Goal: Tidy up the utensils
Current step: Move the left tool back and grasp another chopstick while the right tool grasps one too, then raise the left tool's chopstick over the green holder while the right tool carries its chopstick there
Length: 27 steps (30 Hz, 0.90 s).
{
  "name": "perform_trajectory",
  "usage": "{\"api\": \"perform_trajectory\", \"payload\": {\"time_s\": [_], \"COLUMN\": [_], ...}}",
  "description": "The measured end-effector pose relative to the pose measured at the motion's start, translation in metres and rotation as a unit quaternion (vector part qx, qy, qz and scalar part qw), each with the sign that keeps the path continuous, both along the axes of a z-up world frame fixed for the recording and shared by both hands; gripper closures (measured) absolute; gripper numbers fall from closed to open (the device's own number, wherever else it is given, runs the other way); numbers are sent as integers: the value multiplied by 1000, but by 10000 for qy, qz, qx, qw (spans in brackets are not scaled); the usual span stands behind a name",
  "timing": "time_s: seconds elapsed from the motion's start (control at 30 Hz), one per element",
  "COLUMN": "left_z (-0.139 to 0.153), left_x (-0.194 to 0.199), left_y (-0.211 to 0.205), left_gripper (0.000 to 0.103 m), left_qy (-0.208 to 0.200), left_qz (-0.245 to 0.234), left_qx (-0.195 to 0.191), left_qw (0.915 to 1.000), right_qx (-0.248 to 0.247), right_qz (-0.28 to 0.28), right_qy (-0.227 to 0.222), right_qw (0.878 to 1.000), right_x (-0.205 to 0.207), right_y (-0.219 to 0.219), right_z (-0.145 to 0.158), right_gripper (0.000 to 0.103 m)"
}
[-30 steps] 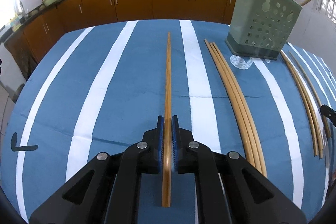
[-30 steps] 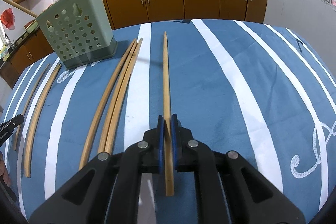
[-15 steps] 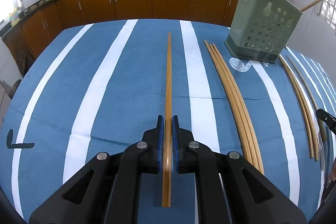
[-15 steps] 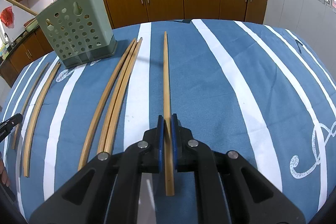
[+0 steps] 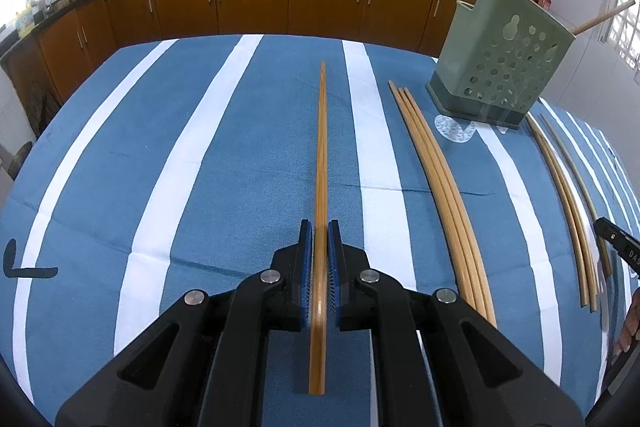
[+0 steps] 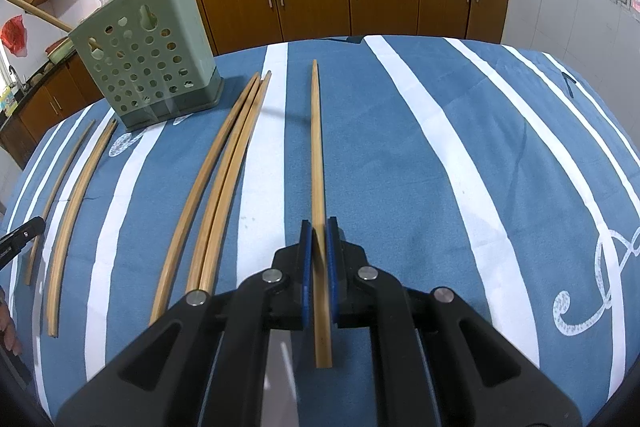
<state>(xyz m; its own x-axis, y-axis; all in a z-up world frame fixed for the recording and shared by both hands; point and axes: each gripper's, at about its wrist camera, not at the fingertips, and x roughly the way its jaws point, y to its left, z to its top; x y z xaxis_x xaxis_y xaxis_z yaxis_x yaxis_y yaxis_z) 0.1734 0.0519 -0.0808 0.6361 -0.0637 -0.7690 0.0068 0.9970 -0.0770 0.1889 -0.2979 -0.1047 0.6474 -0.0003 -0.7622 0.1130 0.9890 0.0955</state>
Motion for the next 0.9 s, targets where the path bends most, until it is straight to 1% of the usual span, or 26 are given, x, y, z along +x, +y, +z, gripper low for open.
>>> {"api": "perform_trajectory", "payload": {"time_s": [0.2,0.33,0.43,0.57,0.67,0.9], "left_z": [0,0,0,3,11,36], "left_x": [0,-1,-3,-9,-14,-22], "left_y": [1,2,3,5,6,4], "left_gripper": [94,94,95,95,95,95], "left_qy": [-1,-7,-11,-29,-147,-533], "left_qz": [-1,5,4,25,38,-1], "left_qx": [-23,-84,-105,-161,-199,-230], "left_qw": [10000,10000,9999,9999,9997,9983], "right_qx": [12,127,96,196,206,198], "right_qz": [10,22,36,-7,-7,-49], "right_qy": [-2,-24,-28,-281,-499,-815], "right_qw": [10000,9999,9999,9994,9985,9965], "right_x": [-1,-2,-5,-13,-19,-26], "right_y": [0,-3,-3,-8,-12,-15], "right_z": [0,0,2,15,29,50], "right_gripper": [95,95,95,95,95,95]}}
